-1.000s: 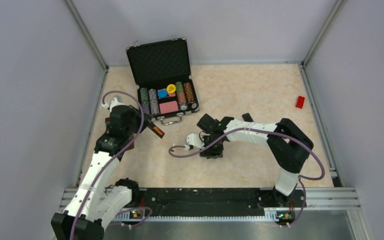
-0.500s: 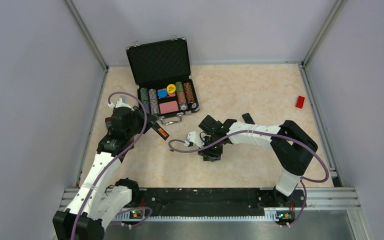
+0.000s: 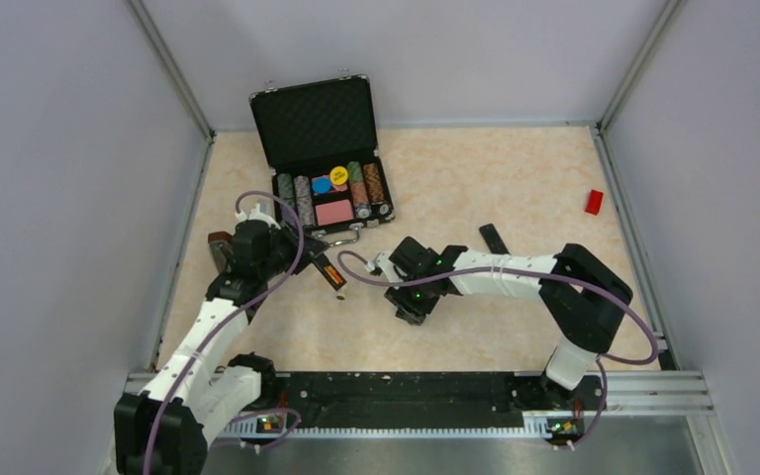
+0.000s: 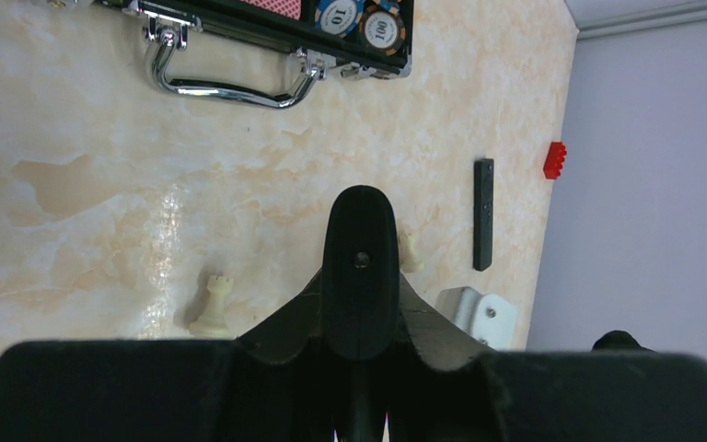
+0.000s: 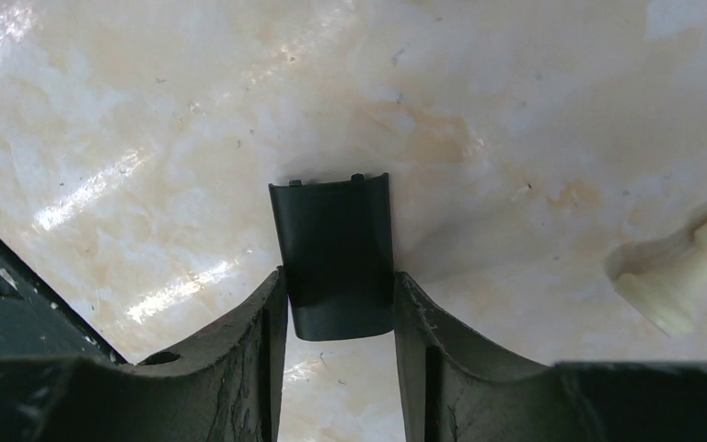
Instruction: Load the batteries into the remote control
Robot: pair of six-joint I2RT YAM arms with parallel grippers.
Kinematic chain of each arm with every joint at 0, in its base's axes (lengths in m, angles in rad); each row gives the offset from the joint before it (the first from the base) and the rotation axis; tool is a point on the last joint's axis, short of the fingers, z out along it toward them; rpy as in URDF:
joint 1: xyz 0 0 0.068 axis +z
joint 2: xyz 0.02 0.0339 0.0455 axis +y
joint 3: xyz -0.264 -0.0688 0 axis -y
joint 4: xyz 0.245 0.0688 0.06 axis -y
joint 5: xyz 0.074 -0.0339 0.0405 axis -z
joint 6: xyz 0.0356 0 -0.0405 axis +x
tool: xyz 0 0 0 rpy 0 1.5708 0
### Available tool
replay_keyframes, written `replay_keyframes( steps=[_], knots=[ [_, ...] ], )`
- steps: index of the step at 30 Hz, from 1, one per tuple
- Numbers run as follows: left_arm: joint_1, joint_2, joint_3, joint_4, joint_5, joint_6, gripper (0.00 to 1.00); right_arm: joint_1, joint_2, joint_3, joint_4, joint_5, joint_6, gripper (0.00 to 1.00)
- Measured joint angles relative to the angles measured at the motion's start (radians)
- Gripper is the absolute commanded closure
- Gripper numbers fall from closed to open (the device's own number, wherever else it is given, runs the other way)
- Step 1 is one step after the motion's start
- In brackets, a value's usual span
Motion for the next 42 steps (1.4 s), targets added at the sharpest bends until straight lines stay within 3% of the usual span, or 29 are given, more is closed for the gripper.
replay_keyframes(
  steps=[11,16,22,29,42],
  knots=[
    [-0.019,0.006,-0.218,0.312,0.084,-0.028,1.0,0.002,-0.208,-0.141,0.071,0.02,0.269,0.93],
    [-0.107,-0.024,-0.311,0.498,0.076,-0.031,1.0,0.003,-0.313,-0.14,0.087,0.032,0.351,0.94],
    [-0.241,-0.029,-0.313,0.646,0.014,-0.004,1.0,0.04,-0.374,-0.089,0.072,0.077,0.438,0.94],
    [-0.308,0.0,-0.297,0.698,-0.029,0.032,1.0,0.104,-0.374,0.001,0.082,0.163,0.514,0.94],
    [-0.364,0.02,-0.26,0.702,-0.057,0.065,1.0,0.184,-0.347,0.018,0.113,0.274,0.567,0.94]
  ],
)
